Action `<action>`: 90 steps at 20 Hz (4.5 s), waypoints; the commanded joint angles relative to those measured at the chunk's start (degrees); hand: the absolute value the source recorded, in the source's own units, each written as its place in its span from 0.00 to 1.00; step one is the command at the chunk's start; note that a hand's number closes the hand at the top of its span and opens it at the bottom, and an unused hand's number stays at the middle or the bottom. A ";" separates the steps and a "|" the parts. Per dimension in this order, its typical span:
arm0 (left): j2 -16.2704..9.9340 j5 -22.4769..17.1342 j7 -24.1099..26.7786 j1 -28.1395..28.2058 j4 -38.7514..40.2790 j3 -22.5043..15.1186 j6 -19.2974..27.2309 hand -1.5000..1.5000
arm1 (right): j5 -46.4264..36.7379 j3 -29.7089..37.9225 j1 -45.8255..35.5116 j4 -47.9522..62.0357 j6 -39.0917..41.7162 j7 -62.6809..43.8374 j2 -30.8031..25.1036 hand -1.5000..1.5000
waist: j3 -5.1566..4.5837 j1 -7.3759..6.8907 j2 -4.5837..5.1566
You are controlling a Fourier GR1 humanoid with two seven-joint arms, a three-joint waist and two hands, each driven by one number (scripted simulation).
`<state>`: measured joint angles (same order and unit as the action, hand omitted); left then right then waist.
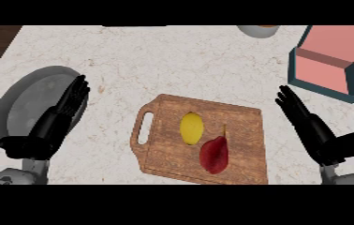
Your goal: Pick the lemon from the cutting board and place it in the cardboard box
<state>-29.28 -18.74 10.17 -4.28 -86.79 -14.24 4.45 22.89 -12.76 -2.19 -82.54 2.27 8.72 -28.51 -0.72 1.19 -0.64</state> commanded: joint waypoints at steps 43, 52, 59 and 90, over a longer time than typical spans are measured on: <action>-0.68 10.51 -4.19 -8.70 -1.57 -0.50 -3.59 0.50 | -40.49 -34.10 -41.63 -25.47 18.71 -88.72 8.23 0.00 | 0.53 -2.89 0.16; 0.61 11.26 -3.85 -11.35 3.30 1.42 -3.87 0.50 | -44.23 -35.74 -44.65 -14.19 19.41 -89.59 16.37 0.00 | 0.59 -1.15 0.45; 1.79 11.83 -5.15 -9.12 0.10 1.04 -4.07 0.50 | -49.58 -35.67 -44.16 -9.16 19.27 -87.87 20.61 0.00 | 0.67 -1.27 0.36; 3.30 14.22 -3.17 -8.28 0.82 9.21 -11.52 0.50 | -69.06 -27.85 -28.23 -0.02 23.25 -71.89 24.98 0.00 | 0.71 -1.23 0.56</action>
<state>-23.98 -2.42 6.23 -12.97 -85.92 -8.54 -3.52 -45.08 -42.55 -31.36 -81.35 21.48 -58.54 -4.40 -0.01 0.03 -0.05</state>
